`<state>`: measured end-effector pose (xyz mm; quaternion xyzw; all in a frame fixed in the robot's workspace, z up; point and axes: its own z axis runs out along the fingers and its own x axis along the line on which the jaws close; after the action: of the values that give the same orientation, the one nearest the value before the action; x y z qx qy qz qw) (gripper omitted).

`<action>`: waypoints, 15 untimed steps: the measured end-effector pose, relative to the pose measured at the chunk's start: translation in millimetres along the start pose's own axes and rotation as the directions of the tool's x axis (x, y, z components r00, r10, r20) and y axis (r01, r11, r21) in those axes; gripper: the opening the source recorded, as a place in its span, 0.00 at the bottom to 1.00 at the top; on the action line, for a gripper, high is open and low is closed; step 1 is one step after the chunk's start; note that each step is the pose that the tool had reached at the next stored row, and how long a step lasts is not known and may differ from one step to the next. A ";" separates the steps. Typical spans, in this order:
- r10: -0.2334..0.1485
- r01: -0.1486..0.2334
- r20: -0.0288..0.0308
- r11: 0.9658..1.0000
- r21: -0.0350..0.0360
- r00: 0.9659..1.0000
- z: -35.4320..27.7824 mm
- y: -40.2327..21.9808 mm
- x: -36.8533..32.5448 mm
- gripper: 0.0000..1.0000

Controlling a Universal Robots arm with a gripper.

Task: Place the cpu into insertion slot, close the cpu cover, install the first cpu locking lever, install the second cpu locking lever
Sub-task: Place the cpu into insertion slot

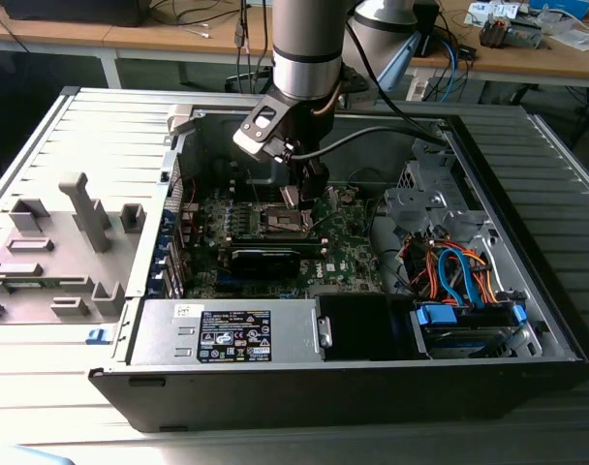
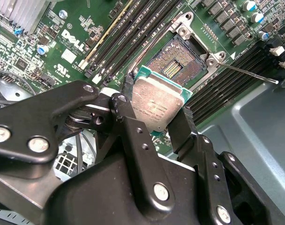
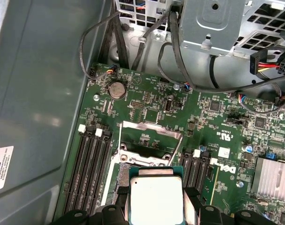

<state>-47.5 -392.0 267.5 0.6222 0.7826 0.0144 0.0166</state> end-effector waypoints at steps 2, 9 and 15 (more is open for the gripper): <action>0.002 -0.002 0.000 1.000 0.000 1.000 0.0 0.0 0.0 0.55; 0.008 -0.008 0.000 1.000 0.000 1.000 0.1 0.0 0.0 0.55; 0.013 -0.013 0.001 1.000 0.000 1.000 0.3 0.0 0.0 0.55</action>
<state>-47.5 -392.0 267.2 0.6272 0.7786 0.0143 0.0167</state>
